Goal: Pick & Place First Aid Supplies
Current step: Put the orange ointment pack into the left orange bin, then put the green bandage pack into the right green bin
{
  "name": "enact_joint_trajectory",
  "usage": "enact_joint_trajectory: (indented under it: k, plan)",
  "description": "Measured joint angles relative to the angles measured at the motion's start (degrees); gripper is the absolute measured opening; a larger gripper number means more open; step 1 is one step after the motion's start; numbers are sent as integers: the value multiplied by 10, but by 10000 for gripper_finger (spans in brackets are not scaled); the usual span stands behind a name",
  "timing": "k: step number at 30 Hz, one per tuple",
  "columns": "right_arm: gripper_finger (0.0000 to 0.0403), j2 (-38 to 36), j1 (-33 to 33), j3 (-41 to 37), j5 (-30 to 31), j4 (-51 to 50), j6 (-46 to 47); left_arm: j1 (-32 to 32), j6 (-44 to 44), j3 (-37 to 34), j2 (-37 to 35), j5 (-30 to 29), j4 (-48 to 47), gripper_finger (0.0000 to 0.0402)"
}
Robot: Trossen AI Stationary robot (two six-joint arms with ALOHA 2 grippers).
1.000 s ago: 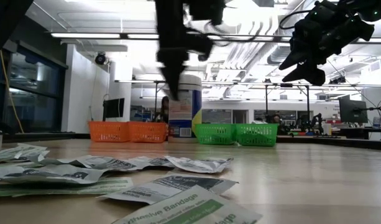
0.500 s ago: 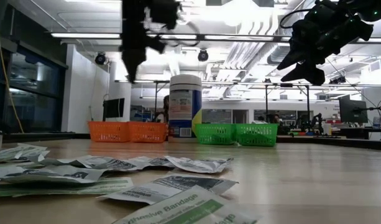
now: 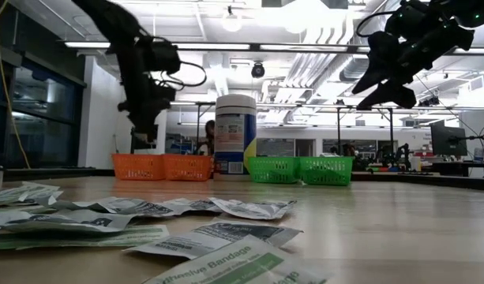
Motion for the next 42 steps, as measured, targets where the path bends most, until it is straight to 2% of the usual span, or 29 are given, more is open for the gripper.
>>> enact_joint_trajectory:
  k: [5, 11, 15, 21, 30, 33, 38, 42]
  plan:
    - [201, 0, 0, 0, 12, 0, 5, 54, -33, -36, 0, 24, 68, 0]
    - [201, 0, 0, 0, 32, 0, 11, 103, -48, -46, 12, 54, 78, 0]
    - [201, 0, 0, 0, 41, 0, 11, 114, -62, -45, 27, 84, 117, 0]
    - [201, 0, 0, 0, 46, 0, 20, 113, -85, -45, 53, 83, 122, 8]
    - [201, 0, 0, 0, 45, 0, 21, 113, -71, -45, 56, 75, 119, 84]
    - [201, 0, 0, 0, 42, 0, 22, 113, -55, -42, 55, 91, 122, 103]
    - [201, 0, 0, 0, 25, 0, 21, 113, -7, -19, 32, 108, 104, 110]
    - [201, 0, 0, 0, 22, 0, 20, 107, 46, -8, -5, 152, 66, 110]
